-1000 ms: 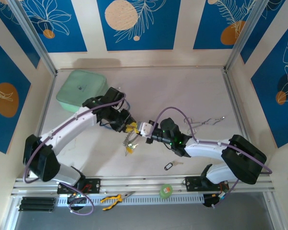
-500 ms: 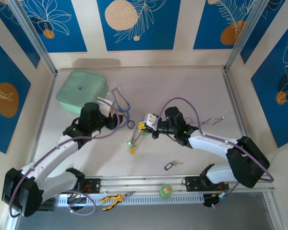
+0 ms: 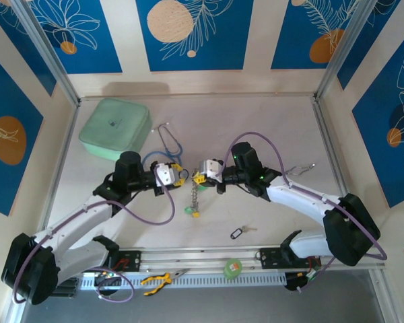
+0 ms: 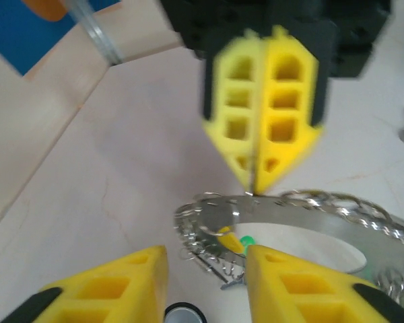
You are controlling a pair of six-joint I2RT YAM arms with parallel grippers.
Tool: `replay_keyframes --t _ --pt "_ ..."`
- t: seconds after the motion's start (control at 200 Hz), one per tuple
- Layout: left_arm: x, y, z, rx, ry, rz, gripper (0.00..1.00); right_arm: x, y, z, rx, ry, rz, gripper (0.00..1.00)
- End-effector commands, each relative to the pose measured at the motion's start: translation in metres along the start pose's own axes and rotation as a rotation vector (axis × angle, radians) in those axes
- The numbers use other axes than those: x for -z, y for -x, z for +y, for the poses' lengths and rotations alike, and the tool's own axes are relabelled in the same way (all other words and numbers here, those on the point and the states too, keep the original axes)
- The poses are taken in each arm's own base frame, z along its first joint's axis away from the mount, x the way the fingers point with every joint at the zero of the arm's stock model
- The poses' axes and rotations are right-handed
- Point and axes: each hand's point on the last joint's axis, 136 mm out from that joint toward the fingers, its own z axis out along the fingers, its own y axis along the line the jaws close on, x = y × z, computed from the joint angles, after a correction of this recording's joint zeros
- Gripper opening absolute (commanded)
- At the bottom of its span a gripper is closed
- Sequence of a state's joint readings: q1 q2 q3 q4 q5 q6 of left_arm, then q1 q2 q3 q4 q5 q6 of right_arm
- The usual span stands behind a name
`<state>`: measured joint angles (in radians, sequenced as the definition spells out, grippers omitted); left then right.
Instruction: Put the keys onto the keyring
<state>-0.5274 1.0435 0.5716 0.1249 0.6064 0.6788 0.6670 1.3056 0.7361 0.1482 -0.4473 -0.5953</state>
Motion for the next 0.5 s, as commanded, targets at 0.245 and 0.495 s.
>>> replay_keyframes --t 0.245,0.495 --pt "-0.016 0.011 -0.010 -0.063 -0.082 -0.084 0.32 0.001 0.021 0.002 0.035 0.075 -0.030 0.00" --pt "-0.015 0.017 -0.017 -0.036 -0.129 -0.113 0.22 -0.002 0.022 0.004 0.038 0.082 -0.009 0.00"
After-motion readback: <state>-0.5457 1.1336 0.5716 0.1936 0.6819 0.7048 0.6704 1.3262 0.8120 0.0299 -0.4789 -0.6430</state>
